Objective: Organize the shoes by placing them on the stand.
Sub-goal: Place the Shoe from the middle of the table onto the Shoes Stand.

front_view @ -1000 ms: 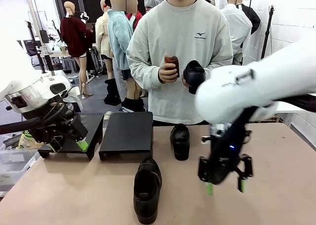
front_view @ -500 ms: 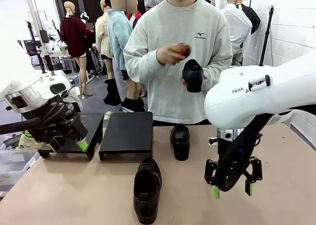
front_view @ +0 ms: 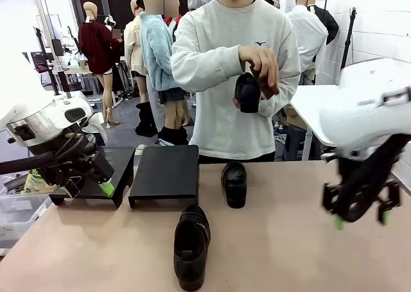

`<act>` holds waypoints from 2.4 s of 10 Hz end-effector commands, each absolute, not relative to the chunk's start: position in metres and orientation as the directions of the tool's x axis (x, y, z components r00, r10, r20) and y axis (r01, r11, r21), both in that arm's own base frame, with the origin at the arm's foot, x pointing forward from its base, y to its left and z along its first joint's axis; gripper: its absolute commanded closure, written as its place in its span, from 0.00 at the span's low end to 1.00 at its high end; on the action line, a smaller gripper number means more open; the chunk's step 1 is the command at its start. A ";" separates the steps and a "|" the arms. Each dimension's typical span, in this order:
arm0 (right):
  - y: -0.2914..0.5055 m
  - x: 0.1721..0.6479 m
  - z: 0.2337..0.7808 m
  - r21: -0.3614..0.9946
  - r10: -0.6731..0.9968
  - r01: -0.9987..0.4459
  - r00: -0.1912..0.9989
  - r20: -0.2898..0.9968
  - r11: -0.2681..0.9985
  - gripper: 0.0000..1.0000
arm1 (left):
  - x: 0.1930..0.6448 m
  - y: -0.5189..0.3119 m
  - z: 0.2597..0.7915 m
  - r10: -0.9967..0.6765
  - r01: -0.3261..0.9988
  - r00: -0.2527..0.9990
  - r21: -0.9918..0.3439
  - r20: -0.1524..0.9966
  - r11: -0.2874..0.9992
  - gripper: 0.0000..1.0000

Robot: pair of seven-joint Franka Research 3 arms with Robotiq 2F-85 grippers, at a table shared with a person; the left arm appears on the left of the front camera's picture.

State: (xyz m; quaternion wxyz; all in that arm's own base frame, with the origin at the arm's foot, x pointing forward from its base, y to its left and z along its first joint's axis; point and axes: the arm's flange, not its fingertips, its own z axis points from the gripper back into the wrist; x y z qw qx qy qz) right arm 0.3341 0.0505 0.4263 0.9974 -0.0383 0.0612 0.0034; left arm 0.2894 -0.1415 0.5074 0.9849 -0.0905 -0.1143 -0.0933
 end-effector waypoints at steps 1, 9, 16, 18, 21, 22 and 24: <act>0.006 0.307 0.407 -0.032 0.033 -0.033 0.999 -0.018 0.999 0.00 | 0.290 -0.138 0.508 -0.179 0.217 0.954 -0.143 0.240 0.966 0.00; -0.016 0.342 0.449 -0.019 -0.014 0.014 1.000 -0.007 1.000 0.00 | 0.227 -0.250 0.502 -0.053 0.110 0.983 -0.330 0.177 0.937 0.00; -0.016 0.342 0.449 -0.019 -0.014 0.014 1.000 -0.007 1.000 0.00 | 0.220 -0.275 0.511 0.095 -0.026 0.952 -0.231 0.292 0.973 0.00; -0.016 0.342 0.449 -0.019 -0.014 0.014 1.000 -0.007 1.000 0.00 | 0.244 -0.290 0.473 0.111 -0.089 0.970 -0.110 0.218 0.990 0.00; -0.016 0.342 0.449 -0.019 -0.014 0.014 1.000 -0.007 1.000 0.00 | 0.256 -0.308 0.416 0.147 -0.136 0.984 -0.103 0.105 0.985 0.00; -0.016 0.342 0.449 -0.019 -0.014 0.014 1.000 -0.007 1.000 0.00 | 0.253 -0.316 0.398 0.175 -0.166 0.982 -0.117 0.074 0.979 0.00; -0.016 0.342 0.449 -0.019 -0.014 0.014 1.000 -0.007 1.000 0.00 | 0.254 -0.323 0.386 0.216 -0.204 0.973 -0.127 0.085 0.971 0.00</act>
